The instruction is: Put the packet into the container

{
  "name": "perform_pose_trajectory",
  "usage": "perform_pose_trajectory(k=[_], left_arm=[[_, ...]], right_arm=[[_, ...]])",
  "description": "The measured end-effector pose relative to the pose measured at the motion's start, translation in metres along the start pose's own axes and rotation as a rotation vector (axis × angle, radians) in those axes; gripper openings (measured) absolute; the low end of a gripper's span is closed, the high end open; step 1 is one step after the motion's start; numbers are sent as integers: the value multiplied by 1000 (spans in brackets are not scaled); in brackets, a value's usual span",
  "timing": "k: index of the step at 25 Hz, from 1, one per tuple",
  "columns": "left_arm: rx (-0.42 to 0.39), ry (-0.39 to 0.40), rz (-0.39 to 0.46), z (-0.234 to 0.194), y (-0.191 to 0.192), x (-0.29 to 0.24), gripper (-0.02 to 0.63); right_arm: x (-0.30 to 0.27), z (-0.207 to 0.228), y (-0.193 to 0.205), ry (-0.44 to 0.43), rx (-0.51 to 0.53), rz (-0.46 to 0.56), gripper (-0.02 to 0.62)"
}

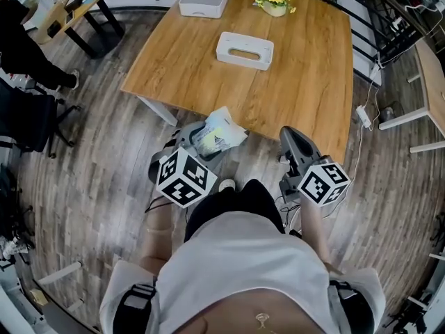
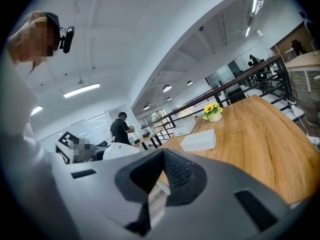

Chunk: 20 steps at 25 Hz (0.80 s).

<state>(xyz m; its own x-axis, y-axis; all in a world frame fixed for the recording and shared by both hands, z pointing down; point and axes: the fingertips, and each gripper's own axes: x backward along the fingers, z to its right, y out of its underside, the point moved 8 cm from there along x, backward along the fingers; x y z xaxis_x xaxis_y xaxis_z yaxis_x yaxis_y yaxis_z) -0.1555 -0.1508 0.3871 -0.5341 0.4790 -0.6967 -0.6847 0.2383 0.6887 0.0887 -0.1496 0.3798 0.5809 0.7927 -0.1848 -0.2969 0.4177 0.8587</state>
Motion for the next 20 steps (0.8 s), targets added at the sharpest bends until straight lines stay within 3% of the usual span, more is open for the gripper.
perform_pose_trajectory(k=[7, 20], left_arm=[[-27, 19, -4, -35, -7, -21, 285], [-109, 44, -37, -130, -42, -88, 285]], right_arm=[[-12, 17, -6, 43, -19, 1, 11], [-85, 72, -47, 39, -28, -21, 11]])
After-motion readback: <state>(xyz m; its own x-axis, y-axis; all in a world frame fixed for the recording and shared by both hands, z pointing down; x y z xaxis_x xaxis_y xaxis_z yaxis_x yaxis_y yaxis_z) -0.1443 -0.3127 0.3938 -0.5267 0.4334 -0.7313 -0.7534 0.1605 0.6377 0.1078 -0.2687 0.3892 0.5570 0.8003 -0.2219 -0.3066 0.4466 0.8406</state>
